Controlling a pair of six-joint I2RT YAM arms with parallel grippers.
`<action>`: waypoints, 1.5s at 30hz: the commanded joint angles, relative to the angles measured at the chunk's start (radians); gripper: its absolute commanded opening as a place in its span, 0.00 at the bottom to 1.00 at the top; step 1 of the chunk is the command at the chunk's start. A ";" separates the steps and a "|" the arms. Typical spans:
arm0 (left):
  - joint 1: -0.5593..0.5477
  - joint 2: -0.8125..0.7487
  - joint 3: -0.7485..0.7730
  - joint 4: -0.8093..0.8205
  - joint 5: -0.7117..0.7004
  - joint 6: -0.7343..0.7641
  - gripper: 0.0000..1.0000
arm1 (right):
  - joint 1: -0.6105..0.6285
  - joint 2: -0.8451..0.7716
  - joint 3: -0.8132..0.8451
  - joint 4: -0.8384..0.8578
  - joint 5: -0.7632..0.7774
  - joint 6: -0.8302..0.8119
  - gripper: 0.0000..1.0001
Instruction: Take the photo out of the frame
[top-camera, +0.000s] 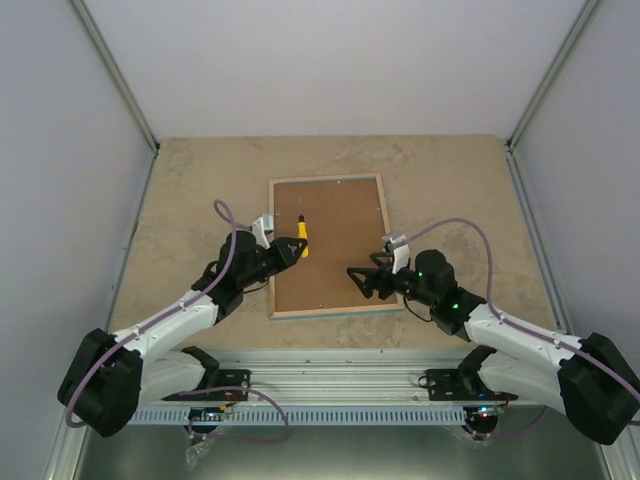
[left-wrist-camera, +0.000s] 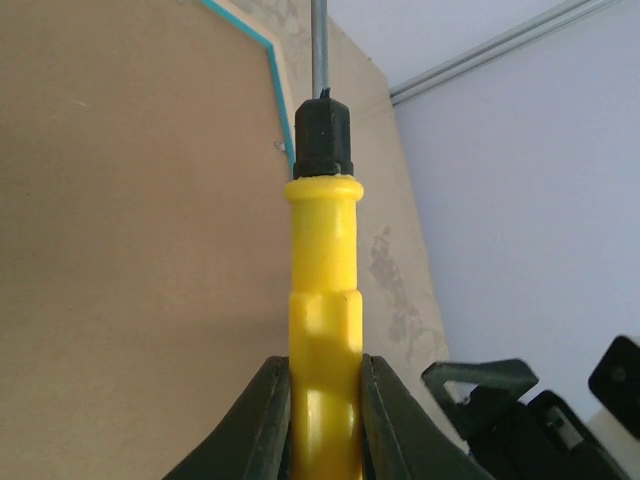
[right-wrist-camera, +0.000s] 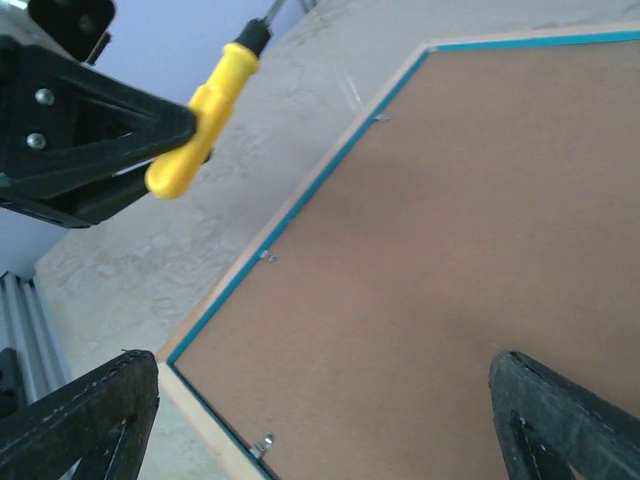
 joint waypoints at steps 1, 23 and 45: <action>-0.058 -0.029 -0.011 0.118 -0.120 -0.073 0.00 | 0.080 0.025 0.026 0.121 0.088 0.014 0.89; -0.298 0.062 0.026 0.254 -0.267 -0.138 0.00 | 0.241 0.288 0.166 0.323 0.267 -0.051 0.57; -0.315 0.024 -0.005 0.212 -0.320 -0.141 0.24 | 0.242 0.228 0.124 0.285 0.285 -0.075 0.01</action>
